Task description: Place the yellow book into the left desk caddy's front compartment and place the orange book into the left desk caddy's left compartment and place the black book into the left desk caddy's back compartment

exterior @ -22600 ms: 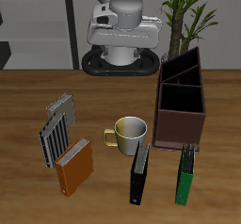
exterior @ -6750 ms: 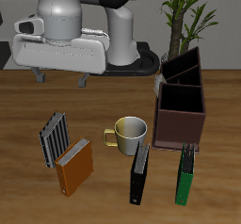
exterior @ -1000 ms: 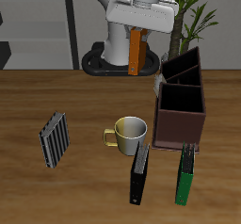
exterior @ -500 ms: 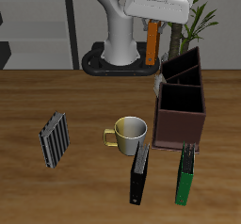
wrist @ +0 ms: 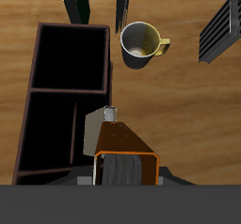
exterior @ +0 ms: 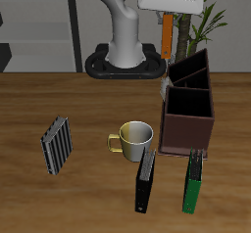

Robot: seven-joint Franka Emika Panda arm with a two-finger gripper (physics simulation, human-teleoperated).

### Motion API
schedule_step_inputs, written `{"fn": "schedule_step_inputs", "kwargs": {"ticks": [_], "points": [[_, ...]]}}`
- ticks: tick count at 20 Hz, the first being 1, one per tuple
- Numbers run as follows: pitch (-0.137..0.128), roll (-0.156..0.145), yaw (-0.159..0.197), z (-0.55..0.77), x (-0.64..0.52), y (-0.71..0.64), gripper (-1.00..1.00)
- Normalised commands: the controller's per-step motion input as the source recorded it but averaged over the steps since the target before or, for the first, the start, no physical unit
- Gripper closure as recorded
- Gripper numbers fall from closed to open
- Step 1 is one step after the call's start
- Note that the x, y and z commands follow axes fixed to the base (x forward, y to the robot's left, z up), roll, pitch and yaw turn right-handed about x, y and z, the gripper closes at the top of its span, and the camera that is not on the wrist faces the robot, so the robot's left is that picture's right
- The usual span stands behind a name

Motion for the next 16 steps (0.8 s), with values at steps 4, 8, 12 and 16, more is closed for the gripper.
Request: {"fn": "schedule_step_inputs", "kwargs": {"ticks": [4, 8, 12, 16], "points": [[0.026, -0.069, -0.031, -0.09, -0.16, 0.33, 1.0], [-0.019, 0.063, 0.004, 0.01, -0.26, 0.45, 1.0], [-0.012, 0.087, 0.002, -0.02, -0.3, 0.49, 1.0], [0.018, 0.019, -0.025, -0.12, -0.14, 0.23, 1.0]]}}
